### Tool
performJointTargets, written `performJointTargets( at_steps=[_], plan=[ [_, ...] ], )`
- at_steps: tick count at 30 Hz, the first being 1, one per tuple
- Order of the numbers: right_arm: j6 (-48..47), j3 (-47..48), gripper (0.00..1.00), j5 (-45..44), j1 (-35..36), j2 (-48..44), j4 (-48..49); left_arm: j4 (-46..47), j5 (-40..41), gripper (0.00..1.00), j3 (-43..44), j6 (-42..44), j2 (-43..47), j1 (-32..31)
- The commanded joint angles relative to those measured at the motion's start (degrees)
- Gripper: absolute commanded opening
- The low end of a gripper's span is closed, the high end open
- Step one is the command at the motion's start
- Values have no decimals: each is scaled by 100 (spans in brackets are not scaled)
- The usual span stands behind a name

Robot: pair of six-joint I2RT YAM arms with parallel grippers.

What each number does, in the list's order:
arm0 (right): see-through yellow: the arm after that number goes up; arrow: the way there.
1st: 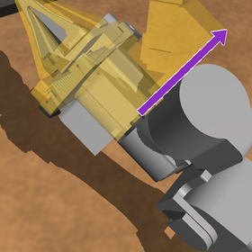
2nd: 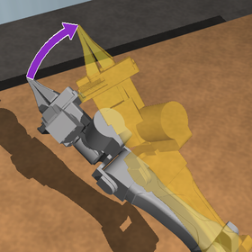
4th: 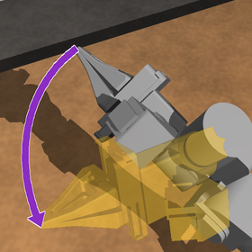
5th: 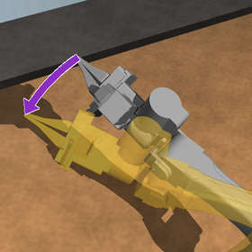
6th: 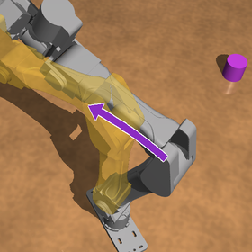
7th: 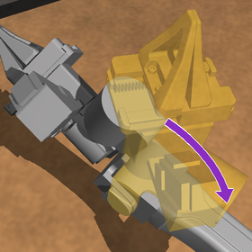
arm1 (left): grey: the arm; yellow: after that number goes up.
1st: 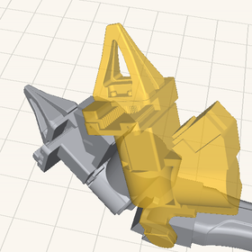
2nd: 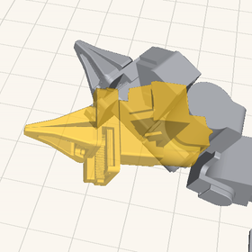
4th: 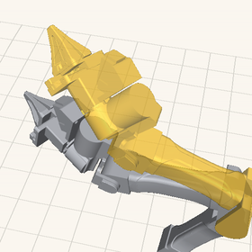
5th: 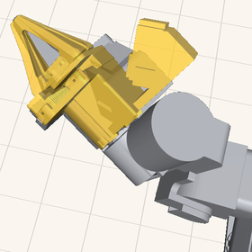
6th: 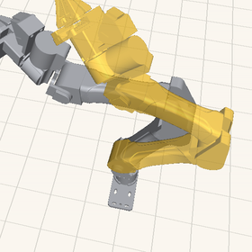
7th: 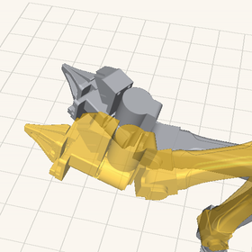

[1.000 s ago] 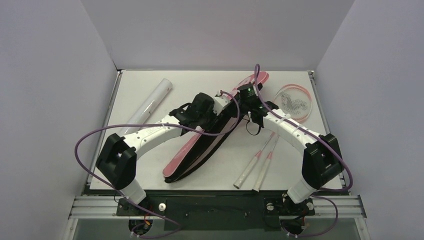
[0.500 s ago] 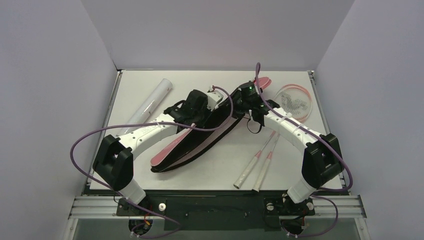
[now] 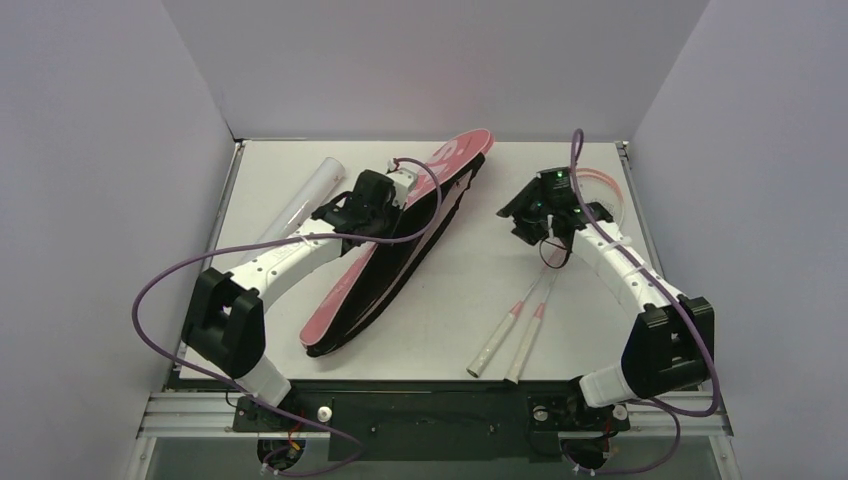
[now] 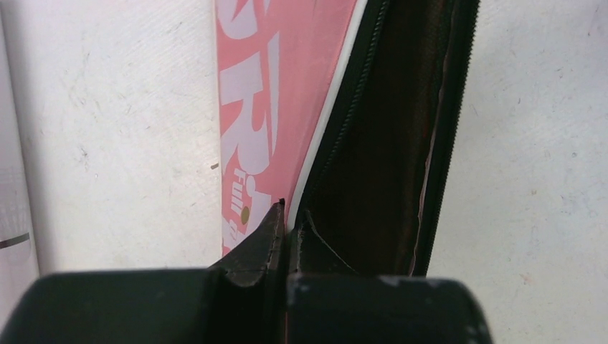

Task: Pack up the badminton gear

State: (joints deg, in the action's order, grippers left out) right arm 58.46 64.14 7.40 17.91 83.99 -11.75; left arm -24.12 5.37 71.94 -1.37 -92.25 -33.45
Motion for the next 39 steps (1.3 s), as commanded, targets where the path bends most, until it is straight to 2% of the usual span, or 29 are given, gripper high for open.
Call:
performJointTargets(
  at_steps=[1, 6, 13, 32, 39],
  plan=[
    [-524, -322, 46, -956, -603, -260, -1118, -60, -76, 0, 204, -238, 62, -33],
    [-878, -402, 38, -1675, -898, 39, -1422, -97, -482, 0, 239, -349, -78, -69],
    [-1074, -316, 34, -2144, -913, 592, -1504, -76, -1104, 0, 395, -446, -288, -43],
    [-1068, -592, 30, -2002, -887, 1332, -1156, -55, -1307, 0, 540, -427, -417, 32],
    [-1089, -555, 22, -1928, -864, 1539, -1026, -48, -1315, 0, 541, -425, -443, 41]
  ],
)
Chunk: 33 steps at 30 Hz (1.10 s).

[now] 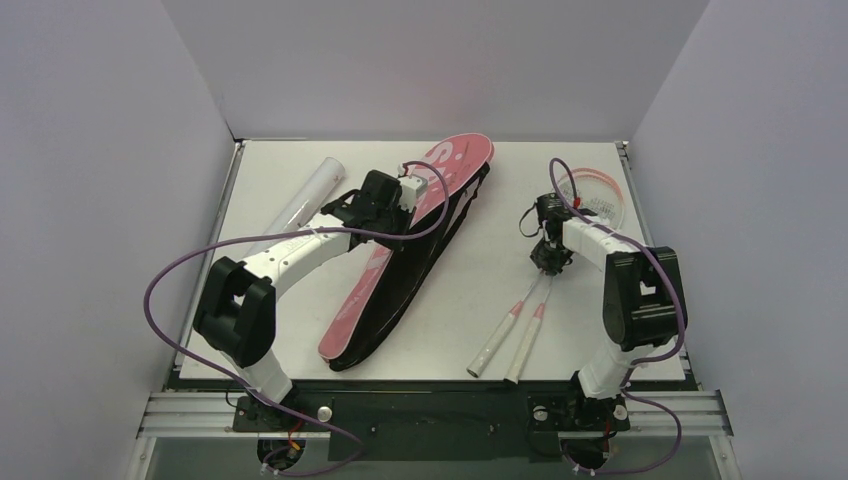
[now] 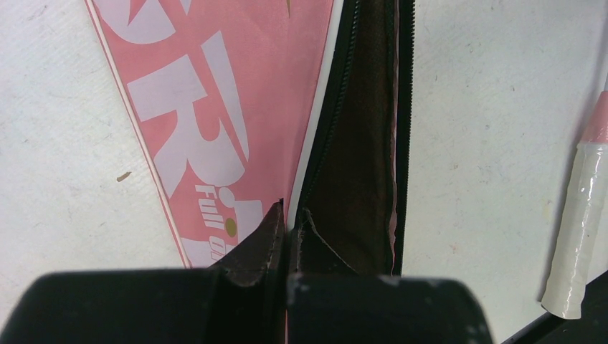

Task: Pack up the badminton gear

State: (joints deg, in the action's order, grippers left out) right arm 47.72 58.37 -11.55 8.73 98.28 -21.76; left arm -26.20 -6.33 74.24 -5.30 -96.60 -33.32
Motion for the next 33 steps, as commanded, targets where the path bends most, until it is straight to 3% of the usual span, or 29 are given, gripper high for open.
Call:
performJointTargets(
  at_steps=[1, 6, 9, 19, 26, 33],
  plan=[
    [-22, 7, 20, -28, 62, 124, 4, 159, -149, 0, 311, -32, -13, 32],
    [-67, -4, 12, -22, 111, 272, 65, 171, -226, 0, 326, -68, -62, 44],
    [-95, 7, 1, -13, 190, 276, 94, 176, -351, 0, 347, -107, -119, 74],
    [-608, 203, 0, -334, 1005, -1070, -647, 340, -491, 0, 586, -235, -628, 277],
    [-908, 155, 0, 422, 1607, -2082, -1890, 414, -577, 0, 1076, -374, -1174, 509],
    [-968, 368, 0, 1070, 3084, -2614, -3166, 448, -556, 0, 1590, -430, -1608, 529]
  ],
)
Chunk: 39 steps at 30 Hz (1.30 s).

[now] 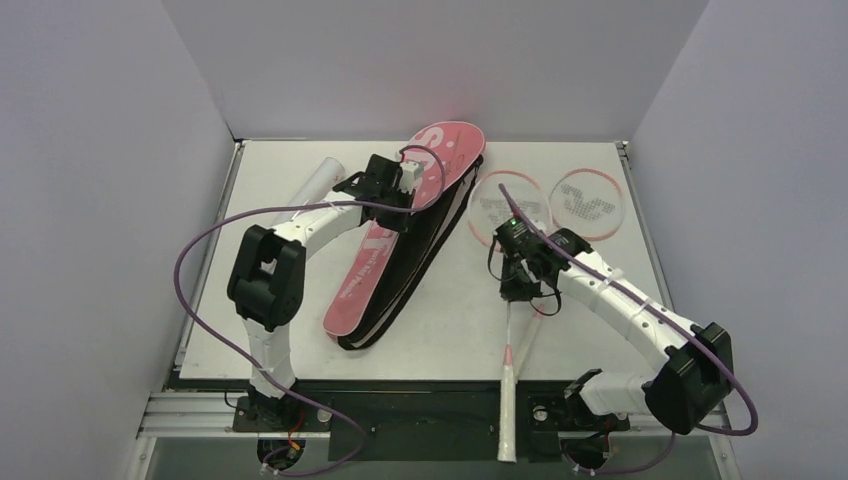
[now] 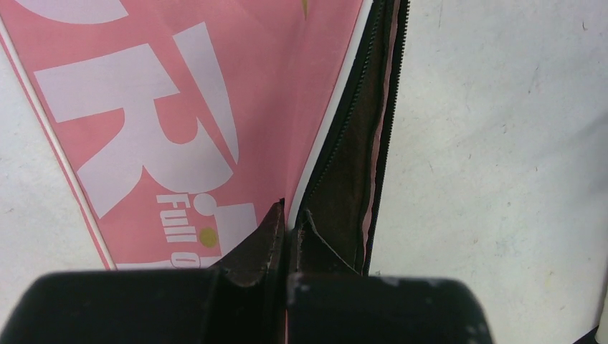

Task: Pack up the badminton gear

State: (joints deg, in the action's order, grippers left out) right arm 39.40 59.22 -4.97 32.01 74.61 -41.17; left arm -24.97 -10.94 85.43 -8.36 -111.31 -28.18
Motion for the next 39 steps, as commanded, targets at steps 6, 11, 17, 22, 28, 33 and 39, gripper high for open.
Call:
performJointTargets(
  at_steps=[6, 11, 17, 22, 28, 33, 39],
  plan=[
    [-187, 523, 0, 658, 1609, -116, -1713, 312, -116, 0, 628, -210, -279, 7],
    [-313, 658, 0, 661, 2043, 317, -1847, 296, -126, 0, 600, -227, -274, 6],
    [-585, 989, 0, 642, 2215, 783, -2017, 280, -168, 0, 546, -204, -193, -30],
    [-783, 1405, 0, 560, 2253, 1260, -2065, 270, -145, 0, 419, -148, -24, -227],
    [-878, 1873, 0, 515, 2281, 1763, -1930, 176, -399, 0, 406, -263, 108, -336],
    [-896, 2067, 0, 129, 2278, 2113, -1682, -1, -820, 0, 388, -450, 278, -276],
    [-748, 2312, 0, -414, 2140, 2438, -1363, -213, -1311, 0, 211, -548, 692, -232]
  ],
)
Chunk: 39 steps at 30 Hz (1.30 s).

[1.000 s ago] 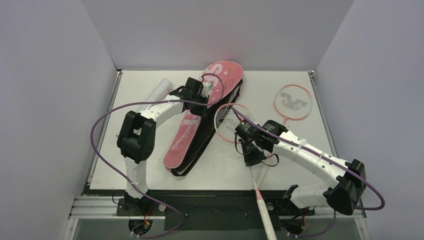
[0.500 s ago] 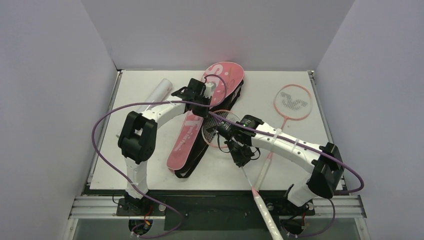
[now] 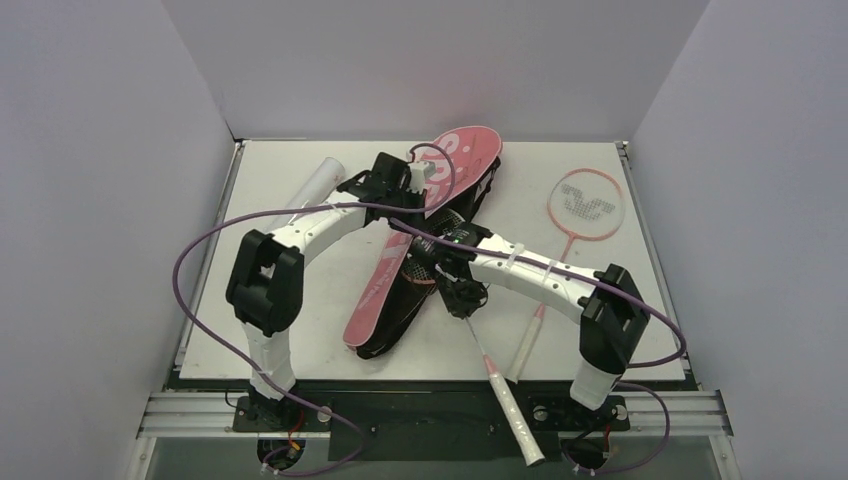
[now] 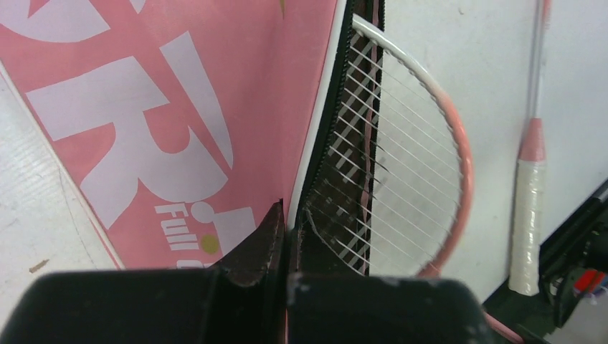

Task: Pack up the badminton gear

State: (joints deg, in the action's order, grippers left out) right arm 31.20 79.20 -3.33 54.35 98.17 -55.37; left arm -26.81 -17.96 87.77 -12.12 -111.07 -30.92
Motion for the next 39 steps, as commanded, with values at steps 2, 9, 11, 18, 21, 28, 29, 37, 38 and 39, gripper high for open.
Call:
performJointTargets(
  at_steps=[2, 9, 11, 18, 21, 28, 29, 37, 38, 39],
  plan=[
    [108, 394, 0, -723, -169, 126, 175, -123, -698, 0, -77, -120, 790, 42],
    [338, 711, 0, -1016, -520, 285, 487, -476, -830, 0, -212, 81, 1024, 43],
    [362, 845, 0, -1124, -564, 390, 506, -504, -832, 0, -268, 100, 1045, 35],
    [353, 1179, 0, -1153, -670, 846, 594, -464, -986, 0, -458, 251, 1024, 22],
    [447, 1158, 0, -1236, -717, 928, 784, -398, -1083, 0, -557, 243, 999, 20],
    [549, 989, 0, -1326, -881, 807, 1612, -440, -1301, 0, -606, 267, 905, -8],
    [556, 996, 0, -1371, -906, 800, 1728, -477, -1322, 0, -575, 274, 904, -9],
    [609, 1022, 0, -1527, -1138, 1039, 2201, -583, -1486, 0, -466, 307, 936, -26],
    [618, 1003, 0, -1602, -1146, 1056, 2322, -581, -1502, 0, -461, 307, 937, -28],
    [630, 949, 0, -1636, -1163, 1095, 2383, -580, -1521, 0, -453, 309, 940, -28]
  ],
)
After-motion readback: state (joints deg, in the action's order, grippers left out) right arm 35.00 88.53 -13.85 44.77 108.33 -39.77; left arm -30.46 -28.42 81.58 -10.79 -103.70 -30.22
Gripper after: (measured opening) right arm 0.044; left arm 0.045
